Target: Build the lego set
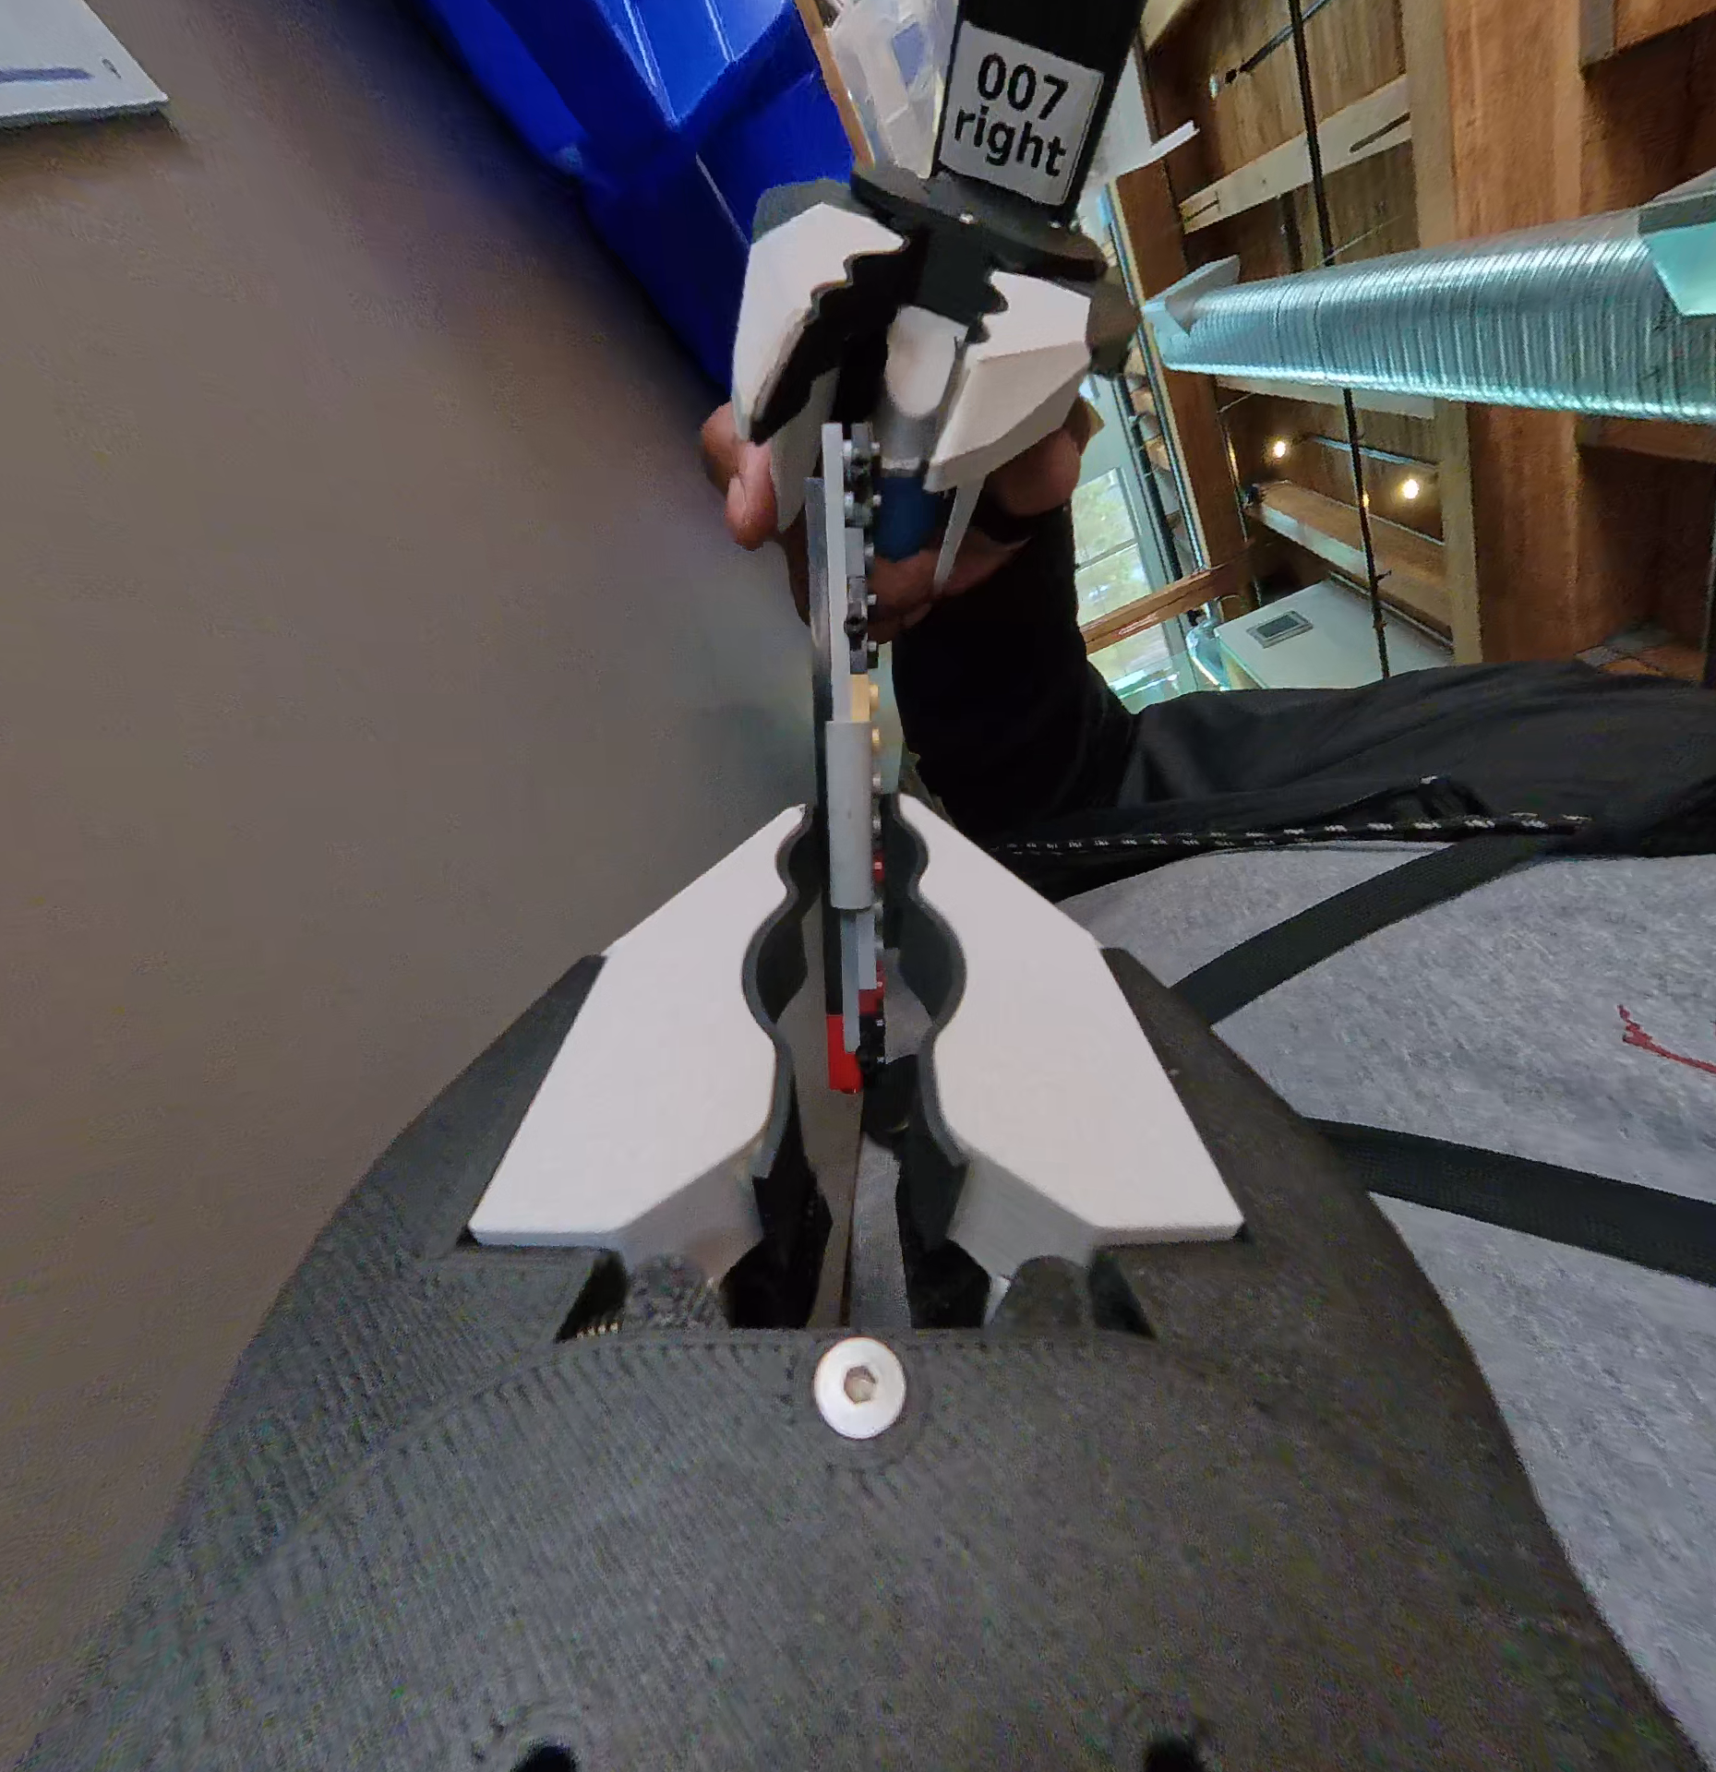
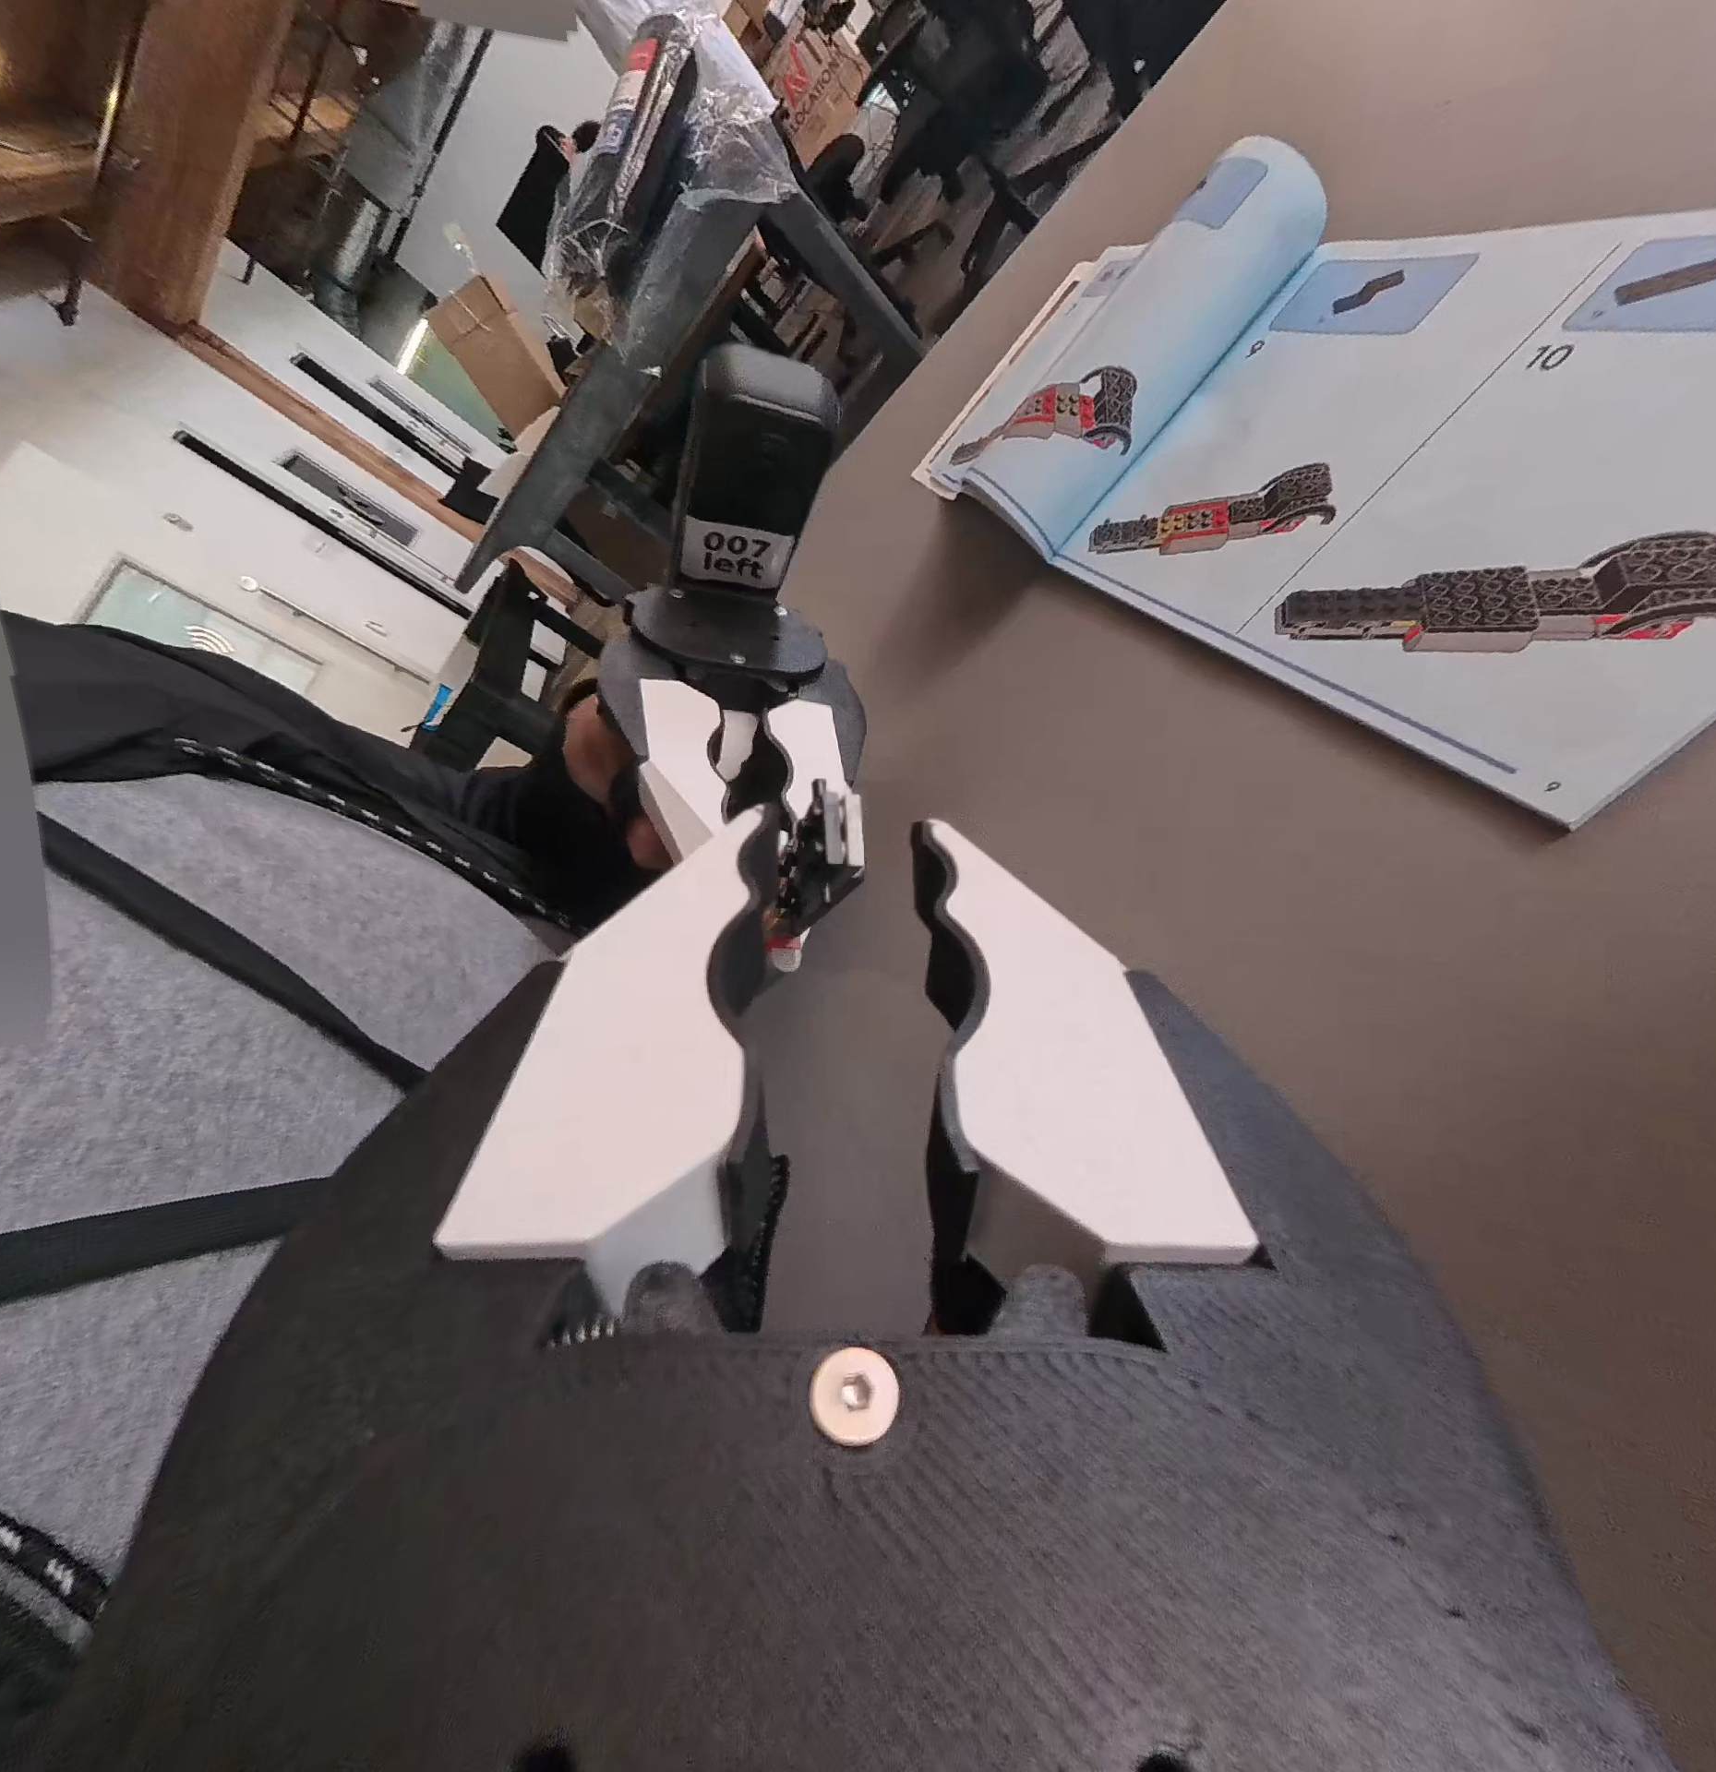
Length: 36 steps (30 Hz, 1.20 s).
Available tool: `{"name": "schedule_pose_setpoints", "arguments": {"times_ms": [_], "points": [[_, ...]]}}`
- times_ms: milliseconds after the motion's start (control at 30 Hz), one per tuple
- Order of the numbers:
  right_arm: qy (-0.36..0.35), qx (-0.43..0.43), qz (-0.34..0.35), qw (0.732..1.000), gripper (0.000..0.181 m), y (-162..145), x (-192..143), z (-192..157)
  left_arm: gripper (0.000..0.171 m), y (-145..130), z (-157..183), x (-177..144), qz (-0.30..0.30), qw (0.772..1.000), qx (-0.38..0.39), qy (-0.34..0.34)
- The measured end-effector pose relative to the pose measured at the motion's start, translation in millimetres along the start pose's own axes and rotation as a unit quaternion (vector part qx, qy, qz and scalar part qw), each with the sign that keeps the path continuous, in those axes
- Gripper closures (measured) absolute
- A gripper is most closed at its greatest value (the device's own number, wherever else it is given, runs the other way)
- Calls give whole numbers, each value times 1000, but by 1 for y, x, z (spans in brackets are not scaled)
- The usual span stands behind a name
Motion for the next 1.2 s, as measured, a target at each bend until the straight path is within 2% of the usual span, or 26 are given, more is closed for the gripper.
{"name": "schedule_pose_setpoints", "arguments": {"times_ms": [167, 400, 633, 833, 967, 1200], "points": [[9, -6, -11, 1000, 167, -5, 2, -1, 161, 1, 3, 1, -20, 999, 28, 13], [13, -54, 19, 998, 169, -7, -2, -10, 161, 6, 8, 1, -27, 997, 71, 21], [-20, -103, 41, 994, 169, -10, -3, -21, 160, 9, 10, 0, -33, 994, 98, 30], [-25, -132, 53, 990, 169, -11, -5, -28, 160, 10, 8, -1, -14, 997, 74, -8], [-31, -157, 55, 986, 169, -12, -5, -35, 151, 12, 7, -2, 19, 997, 48, -61], [-44, -194, 48, 979, 170, -16, -4, -41, 141, 25, 10, 1, 53, 993, 72, -78]]}}
Point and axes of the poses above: each gripper's, where its closed fingertips meet, x out along the fingers, y out of its top, z = x × y across the jaws, the point moved 9 cm from there along -x, back along the fingers, and after that the axes turned 12 degrees about x, right-handed, at the moved point
